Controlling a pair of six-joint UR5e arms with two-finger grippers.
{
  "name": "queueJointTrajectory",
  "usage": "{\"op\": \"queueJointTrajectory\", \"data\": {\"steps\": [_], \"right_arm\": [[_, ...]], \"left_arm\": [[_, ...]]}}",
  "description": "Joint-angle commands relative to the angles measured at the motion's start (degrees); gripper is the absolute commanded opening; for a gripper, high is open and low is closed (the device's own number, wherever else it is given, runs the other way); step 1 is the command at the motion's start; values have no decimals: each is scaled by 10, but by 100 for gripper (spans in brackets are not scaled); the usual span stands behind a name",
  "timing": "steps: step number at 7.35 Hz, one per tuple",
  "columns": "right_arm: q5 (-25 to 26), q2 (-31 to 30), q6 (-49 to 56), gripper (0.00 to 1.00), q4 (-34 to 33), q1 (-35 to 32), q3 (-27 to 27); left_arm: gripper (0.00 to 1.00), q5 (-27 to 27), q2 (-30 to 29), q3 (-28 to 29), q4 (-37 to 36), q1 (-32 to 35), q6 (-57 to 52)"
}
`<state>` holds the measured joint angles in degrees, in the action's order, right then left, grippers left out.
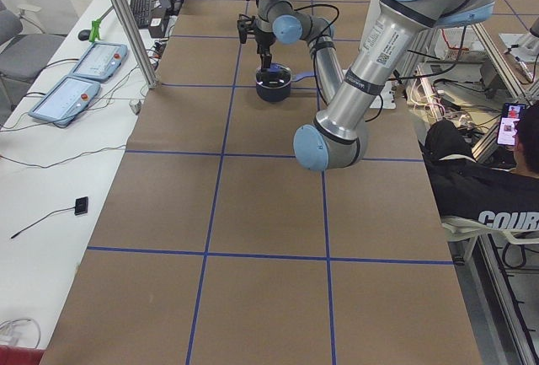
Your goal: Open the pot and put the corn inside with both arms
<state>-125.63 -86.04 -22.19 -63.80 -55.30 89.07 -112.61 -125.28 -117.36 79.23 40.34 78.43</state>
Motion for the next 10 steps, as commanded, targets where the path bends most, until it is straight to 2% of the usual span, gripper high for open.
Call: {"op": "queueJointTrajectory", "data": {"steps": [1,3,4,6,7,8,10], "right_arm": [[7,-5,9,43,8,7,0],[5,-5,10,7,7,7,0],[0,-5,9,0,8,6,5],[-12,-2,8,0,3,-1,20],[-49,3,8,0,-1,-35,22],[-79,16,7,1,-2,-66,21],[-81,23,8,2,-11,-83,22]], "left_arm": [[99,0,0,-1,0,0,0],[99,0,1,-1,0,0,0],[99,0,1,0,0,0,0],[99,0,1,3,1,-1,0],[99,-1,0,4,1,-3,-5],[99,-4,-11,25,2,-5,-13],[99,-2,-60,81,3,-39,-31]]}}
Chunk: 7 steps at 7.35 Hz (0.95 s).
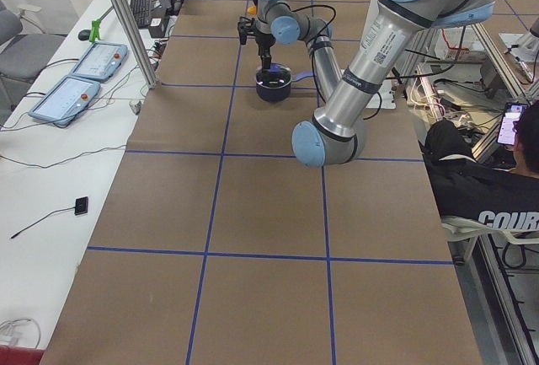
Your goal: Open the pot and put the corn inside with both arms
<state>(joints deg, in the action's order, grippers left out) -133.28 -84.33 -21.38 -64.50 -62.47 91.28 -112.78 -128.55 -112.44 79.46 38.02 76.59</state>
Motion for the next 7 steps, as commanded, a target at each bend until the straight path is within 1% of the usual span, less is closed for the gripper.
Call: {"op": "queueJointTrajectory", "data": {"steps": [1,2,3,5,7], "right_arm": [[-6,10,0,4,-4,-12,0],[-7,11,0,3,-4,-12,1],[-7,14,1,2,-4,-12,2],[-7,14,0,2,-3,-12,2],[-8,14,0,2,-4,-11,2]], "left_arm": [[99,-2,-43,46,1,-22,-40],[99,-3,-49,62,1,-32,-48],[99,-4,-76,99,1,-33,-88],[99,-4,-120,163,2,-45,-96],[99,-4,-128,190,5,-57,-108]]}}
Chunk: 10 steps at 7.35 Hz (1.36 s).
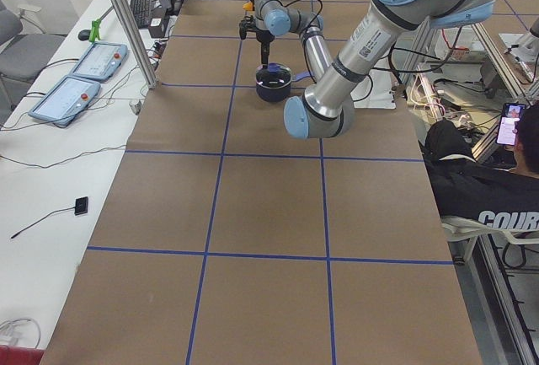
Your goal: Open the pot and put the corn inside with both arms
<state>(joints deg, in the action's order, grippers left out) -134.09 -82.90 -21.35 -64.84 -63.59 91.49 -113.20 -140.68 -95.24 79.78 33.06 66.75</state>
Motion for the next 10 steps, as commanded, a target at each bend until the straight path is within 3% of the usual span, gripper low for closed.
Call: {"op": "queueJointTrajectory", "data": {"steps": [1,7,8,10], "right_arm": [[0,0,0,2,0,1,0],[1,-1,0,2,-1,2,-3],[1,-1,0,3,-1,2,-3],[1,0,-4,3,-2,3,-1]], "left_arm": [[99,0,-6,29,2,-15,-17],[97,-1,3,27,13,-42,-16],[95,-1,4,26,15,-41,-16],[78,-1,6,27,19,-40,-18]]}}
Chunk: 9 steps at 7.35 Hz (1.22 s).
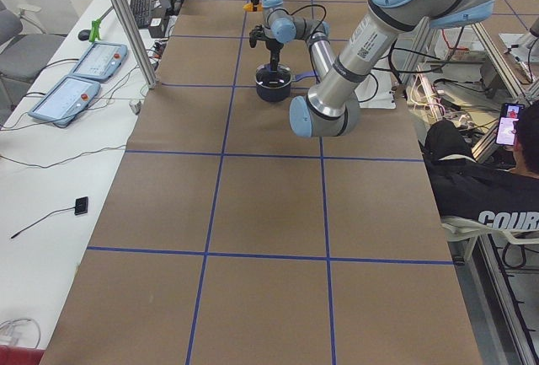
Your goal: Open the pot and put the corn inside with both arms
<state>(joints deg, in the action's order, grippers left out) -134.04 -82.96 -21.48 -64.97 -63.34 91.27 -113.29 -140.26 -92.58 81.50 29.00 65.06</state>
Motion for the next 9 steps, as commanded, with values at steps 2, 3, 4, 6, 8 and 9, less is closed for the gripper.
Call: {"op": "queueJointTrajectory", "data": {"steps": [2,3,4,6,8,9], "right_arm": [[0,2,-3,3,-6,1,4],[0,2,-3,3,-6,1,5],[0,2,-3,3,-6,1,5],[0,2,-3,3,-6,1,5],[0,2,-4,3,-6,1,5],[0,3,-3,3,-6,1,5]], "left_arm": [[62,0,3,0,1,3,-1],[58,0,3,0,1,4,-1],[57,-4,3,-1,1,4,-1],[53,-9,3,-2,1,8,-1],[53,-39,3,-16,-1,20,-1],[54,-42,4,-33,-5,26,-1]]}}
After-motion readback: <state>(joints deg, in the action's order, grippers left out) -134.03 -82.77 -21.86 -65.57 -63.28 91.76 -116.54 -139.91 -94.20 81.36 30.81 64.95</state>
